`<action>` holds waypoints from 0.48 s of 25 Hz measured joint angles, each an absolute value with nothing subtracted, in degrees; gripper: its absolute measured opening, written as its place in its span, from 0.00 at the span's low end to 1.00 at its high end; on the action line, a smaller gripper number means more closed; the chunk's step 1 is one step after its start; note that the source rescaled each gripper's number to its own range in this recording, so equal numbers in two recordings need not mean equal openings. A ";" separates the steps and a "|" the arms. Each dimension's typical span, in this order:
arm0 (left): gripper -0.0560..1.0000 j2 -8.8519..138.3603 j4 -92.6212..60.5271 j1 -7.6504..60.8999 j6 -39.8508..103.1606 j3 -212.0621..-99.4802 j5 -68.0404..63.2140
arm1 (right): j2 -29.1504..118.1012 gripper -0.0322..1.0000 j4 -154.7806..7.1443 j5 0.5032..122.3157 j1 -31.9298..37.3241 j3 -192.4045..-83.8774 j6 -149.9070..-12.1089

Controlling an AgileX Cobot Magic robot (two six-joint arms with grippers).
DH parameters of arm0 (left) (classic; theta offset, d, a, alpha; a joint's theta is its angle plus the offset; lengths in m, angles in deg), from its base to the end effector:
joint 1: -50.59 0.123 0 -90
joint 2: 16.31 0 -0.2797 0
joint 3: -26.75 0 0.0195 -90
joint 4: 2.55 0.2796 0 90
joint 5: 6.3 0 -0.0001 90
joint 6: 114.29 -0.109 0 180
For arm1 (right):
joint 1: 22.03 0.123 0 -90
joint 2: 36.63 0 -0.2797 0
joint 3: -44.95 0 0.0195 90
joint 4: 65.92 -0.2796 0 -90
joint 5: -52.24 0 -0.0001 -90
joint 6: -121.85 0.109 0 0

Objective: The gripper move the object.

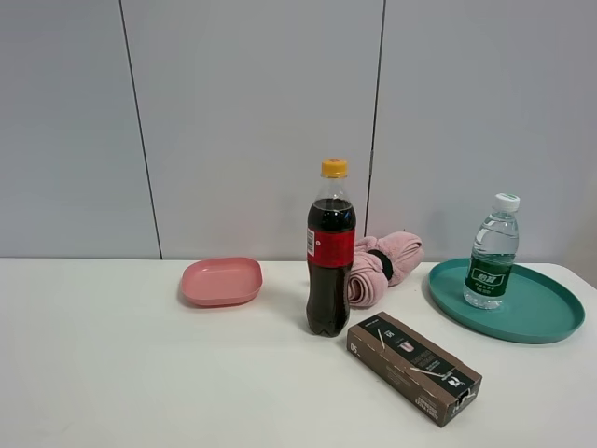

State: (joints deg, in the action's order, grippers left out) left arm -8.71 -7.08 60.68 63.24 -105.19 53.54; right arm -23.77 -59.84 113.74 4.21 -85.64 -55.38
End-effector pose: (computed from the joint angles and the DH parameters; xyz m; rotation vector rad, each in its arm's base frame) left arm 0.0415 -0.0002 0.2870 -0.1304 2.0095 0.0454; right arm 0.0547 0.0157 0.2724 -0.4401 2.1141 0.1631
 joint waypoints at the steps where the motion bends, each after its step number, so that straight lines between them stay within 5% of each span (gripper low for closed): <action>1: 1.00 -8.71 -7.08 60.68 63.24 -105.19 53.54 | -23.82 1.00 -59.76 113.74 4.21 -85.64 -55.31; 5: 1.00 -8.71 -7.08 60.68 63.24 -105.19 53.54 | -23.82 1.00 -59.53 113.74 2.13 -85.64 -55.21; 12: 1.00 -8.71 -7.08 60.68 63.24 -105.19 53.54 | -23.82 1.00 -60.39 113.74 -12.80 -85.64 -56.06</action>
